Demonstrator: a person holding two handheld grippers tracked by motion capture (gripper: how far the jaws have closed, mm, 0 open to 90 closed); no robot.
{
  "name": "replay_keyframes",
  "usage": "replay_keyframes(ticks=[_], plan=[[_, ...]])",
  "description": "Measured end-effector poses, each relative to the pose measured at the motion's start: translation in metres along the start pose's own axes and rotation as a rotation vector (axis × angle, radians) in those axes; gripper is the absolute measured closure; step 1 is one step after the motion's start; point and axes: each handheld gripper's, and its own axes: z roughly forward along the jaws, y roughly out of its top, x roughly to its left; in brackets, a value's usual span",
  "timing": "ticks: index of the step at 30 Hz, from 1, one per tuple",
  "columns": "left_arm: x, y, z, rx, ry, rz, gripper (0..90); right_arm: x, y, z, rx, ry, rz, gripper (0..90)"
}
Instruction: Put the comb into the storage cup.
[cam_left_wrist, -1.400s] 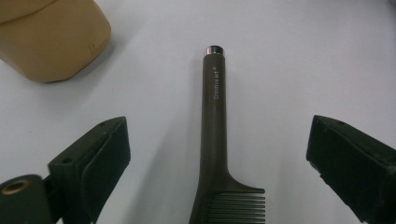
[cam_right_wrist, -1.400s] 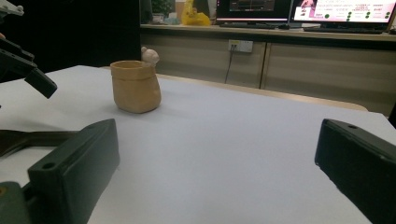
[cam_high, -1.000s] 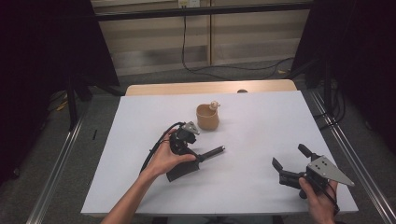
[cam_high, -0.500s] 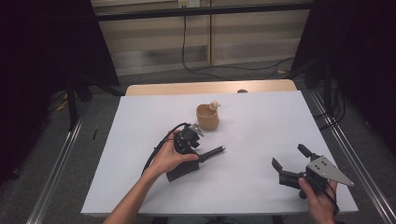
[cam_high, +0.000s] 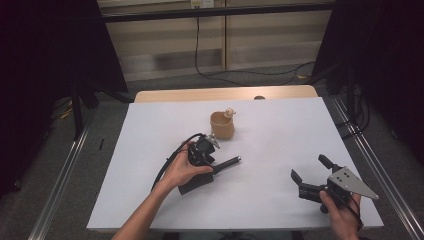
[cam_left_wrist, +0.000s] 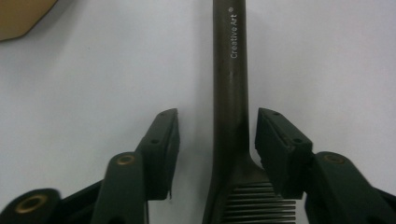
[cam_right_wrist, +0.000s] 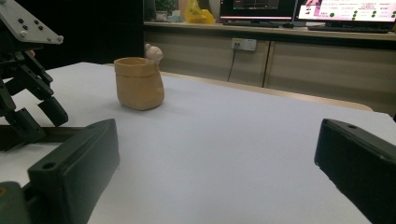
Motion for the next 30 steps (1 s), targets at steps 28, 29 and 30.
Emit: replay_keyframes(ticks=[28, 29, 30], plan=[[-0.014, 0.008, 0.006, 0.061, 0.035, 0.042, 65.9, 0.000, 0.000, 0.000, 0.006, 0.009, -0.002, 0.0], [-0.014, 0.008, 0.006, 0.063, 0.034, 0.034, 66.2, 0.000, 0.000, 0.001, 0.005, 0.009, -0.002, 0.0], [-0.014, 0.008, 0.006, 0.063, 0.034, 0.034, 66.5, 0.000, 0.000, 0.001, 0.006, 0.008, -0.003, 0.0]])
